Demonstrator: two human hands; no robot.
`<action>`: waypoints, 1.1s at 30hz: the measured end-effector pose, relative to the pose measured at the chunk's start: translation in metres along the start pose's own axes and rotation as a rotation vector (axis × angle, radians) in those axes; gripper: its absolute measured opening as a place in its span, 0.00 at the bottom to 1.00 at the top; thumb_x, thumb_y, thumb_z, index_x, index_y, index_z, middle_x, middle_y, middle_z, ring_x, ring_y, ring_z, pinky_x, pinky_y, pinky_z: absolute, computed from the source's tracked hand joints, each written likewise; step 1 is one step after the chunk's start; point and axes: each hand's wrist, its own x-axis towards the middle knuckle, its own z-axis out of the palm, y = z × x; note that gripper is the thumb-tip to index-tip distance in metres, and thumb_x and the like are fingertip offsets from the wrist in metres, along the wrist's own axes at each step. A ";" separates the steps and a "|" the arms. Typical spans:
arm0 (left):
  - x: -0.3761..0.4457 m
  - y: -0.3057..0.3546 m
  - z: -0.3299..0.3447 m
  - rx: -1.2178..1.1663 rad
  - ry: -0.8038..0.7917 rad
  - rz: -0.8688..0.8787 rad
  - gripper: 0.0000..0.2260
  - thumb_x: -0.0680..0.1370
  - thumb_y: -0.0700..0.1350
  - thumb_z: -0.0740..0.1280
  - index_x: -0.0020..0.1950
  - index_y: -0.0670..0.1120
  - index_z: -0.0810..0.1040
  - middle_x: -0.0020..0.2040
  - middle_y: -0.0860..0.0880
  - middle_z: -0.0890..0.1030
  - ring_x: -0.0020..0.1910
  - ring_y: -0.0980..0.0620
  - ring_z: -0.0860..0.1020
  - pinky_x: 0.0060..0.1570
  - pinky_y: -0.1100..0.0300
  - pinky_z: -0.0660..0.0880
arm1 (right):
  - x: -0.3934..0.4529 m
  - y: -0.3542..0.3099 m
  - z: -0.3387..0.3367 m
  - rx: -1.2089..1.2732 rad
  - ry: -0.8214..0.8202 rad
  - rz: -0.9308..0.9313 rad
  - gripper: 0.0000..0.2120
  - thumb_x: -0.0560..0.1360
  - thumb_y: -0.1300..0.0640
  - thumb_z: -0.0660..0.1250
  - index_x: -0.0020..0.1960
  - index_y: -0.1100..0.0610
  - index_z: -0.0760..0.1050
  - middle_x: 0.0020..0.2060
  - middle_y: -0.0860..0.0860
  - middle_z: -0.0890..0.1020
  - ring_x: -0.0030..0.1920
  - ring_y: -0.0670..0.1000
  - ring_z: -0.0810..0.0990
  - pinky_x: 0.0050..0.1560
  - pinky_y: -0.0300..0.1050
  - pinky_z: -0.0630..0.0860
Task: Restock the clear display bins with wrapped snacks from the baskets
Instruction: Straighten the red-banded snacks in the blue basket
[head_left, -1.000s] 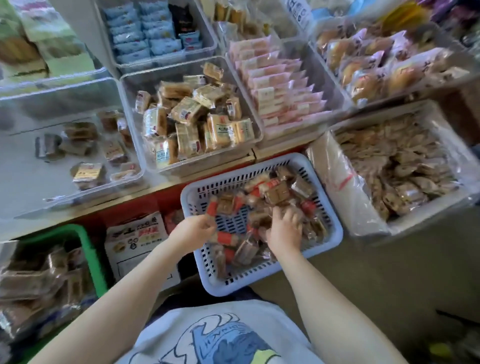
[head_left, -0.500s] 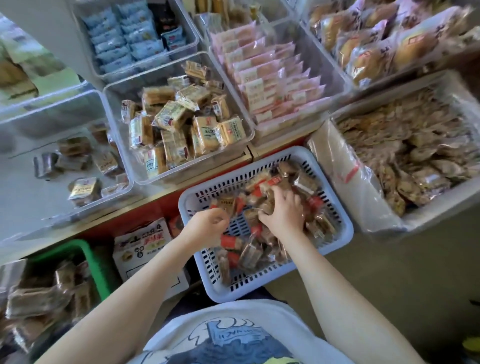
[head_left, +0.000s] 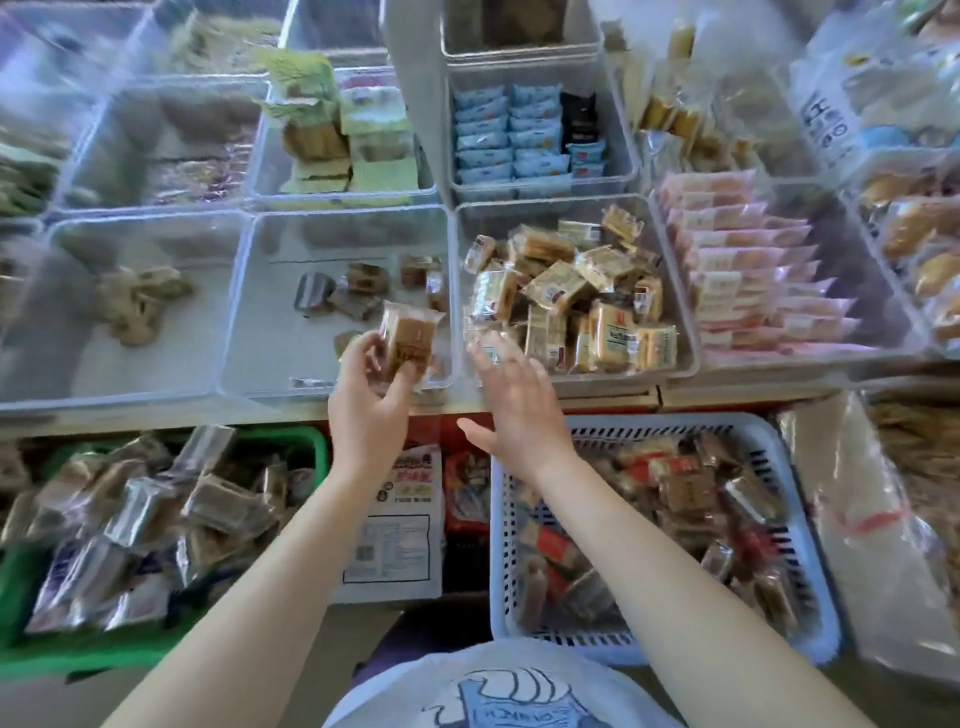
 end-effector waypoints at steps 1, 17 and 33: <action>0.010 -0.006 -0.009 0.033 0.055 0.014 0.16 0.79 0.42 0.68 0.66 0.50 0.72 0.49 0.59 0.77 0.44 0.65 0.75 0.46 0.70 0.72 | 0.005 -0.004 0.005 -0.044 -0.073 -0.001 0.40 0.79 0.42 0.63 0.81 0.50 0.44 0.81 0.54 0.45 0.81 0.55 0.44 0.79 0.58 0.46; 0.029 -0.049 0.007 0.555 -0.217 0.411 0.15 0.81 0.52 0.60 0.60 0.47 0.79 0.58 0.48 0.79 0.59 0.47 0.75 0.61 0.48 0.69 | -0.001 -0.009 0.012 0.032 0.015 0.039 0.31 0.78 0.58 0.61 0.79 0.53 0.57 0.79 0.56 0.59 0.80 0.55 0.52 0.79 0.56 0.49; -0.086 -0.128 0.069 0.661 -0.925 0.052 0.12 0.81 0.47 0.61 0.63 0.51 0.78 0.54 0.51 0.81 0.49 0.50 0.78 0.37 0.57 0.70 | -0.136 0.038 0.119 0.164 -0.678 0.673 0.29 0.79 0.45 0.64 0.74 0.54 0.58 0.45 0.50 0.76 0.42 0.54 0.79 0.38 0.48 0.76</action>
